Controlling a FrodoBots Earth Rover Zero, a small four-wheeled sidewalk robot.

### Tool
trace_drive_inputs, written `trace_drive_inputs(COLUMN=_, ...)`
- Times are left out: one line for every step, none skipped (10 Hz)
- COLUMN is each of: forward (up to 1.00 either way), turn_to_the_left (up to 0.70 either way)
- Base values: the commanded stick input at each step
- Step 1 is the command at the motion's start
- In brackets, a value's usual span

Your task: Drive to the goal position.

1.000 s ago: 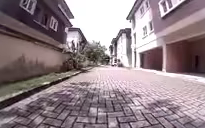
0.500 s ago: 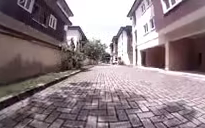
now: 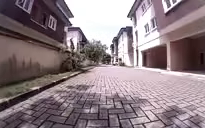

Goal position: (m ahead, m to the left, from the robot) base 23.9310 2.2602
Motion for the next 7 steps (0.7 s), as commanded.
trace_drive_inputs(forward=0.0, turn_to_the_left=0.0)
trace_drive_inputs(forward=0.0, turn_to_the_left=0.0)
trace_drive_inputs(forward=0.0, turn_to_the_left=0.0)
trace_drive_inputs(forward=0.0, turn_to_the_left=-0.13)
trace_drive_inputs(forward=0.0, turn_to_the_left=-0.49)
trace_drive_inputs(forward=0.0, turn_to_the_left=-0.5)
trace_drive_inputs(forward=0.0, turn_to_the_left=-0.5)
